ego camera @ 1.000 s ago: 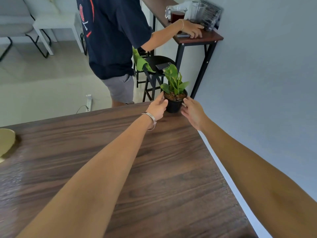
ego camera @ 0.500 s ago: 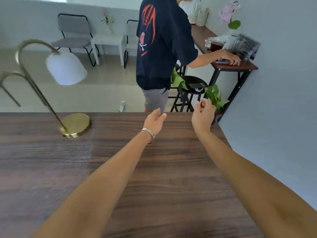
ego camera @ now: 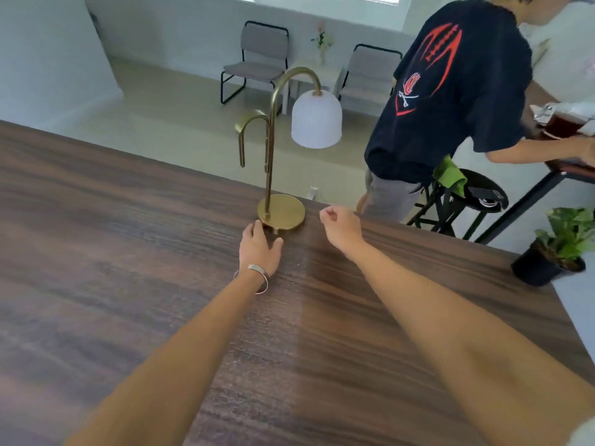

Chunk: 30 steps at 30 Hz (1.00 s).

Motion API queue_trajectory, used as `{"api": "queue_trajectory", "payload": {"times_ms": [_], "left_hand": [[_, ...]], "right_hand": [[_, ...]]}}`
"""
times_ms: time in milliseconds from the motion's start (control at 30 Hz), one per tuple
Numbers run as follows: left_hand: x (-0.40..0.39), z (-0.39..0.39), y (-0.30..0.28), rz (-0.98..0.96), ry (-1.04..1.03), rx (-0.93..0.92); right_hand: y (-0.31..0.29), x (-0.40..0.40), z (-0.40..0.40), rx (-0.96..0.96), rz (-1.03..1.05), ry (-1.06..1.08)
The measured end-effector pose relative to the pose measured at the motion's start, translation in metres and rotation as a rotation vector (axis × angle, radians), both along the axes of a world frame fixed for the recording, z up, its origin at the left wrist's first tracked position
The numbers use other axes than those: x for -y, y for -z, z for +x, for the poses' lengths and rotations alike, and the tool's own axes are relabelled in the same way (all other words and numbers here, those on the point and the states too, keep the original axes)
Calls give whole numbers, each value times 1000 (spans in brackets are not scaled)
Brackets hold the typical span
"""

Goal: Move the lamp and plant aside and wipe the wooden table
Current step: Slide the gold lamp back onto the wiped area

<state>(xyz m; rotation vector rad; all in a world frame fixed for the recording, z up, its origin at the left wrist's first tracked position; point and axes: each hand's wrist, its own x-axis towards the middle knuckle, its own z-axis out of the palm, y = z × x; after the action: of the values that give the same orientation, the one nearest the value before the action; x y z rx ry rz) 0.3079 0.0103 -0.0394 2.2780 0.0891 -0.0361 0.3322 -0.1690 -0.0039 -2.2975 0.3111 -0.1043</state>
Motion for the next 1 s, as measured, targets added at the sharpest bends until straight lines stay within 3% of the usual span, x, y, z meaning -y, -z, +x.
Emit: {"api": "queue_trajectory", "payload": {"times_ms": [100,300,500,833,1000], "left_hand": [[-3,5,15,227,83,11],[3,7,36,446,124,70],[8,18,40,526,103,51],[7,30,36,528,158,40],[9,36,29,537,276,15]], "right_hand": [[6,-22,27,-37,-94,-99],[8,-43,76,-165,-268,-296],[15,-45,90,-201,-382,-372],[22,-13,56,-163,-289,-226],[24,10,30,-166,-370,-180]]}}
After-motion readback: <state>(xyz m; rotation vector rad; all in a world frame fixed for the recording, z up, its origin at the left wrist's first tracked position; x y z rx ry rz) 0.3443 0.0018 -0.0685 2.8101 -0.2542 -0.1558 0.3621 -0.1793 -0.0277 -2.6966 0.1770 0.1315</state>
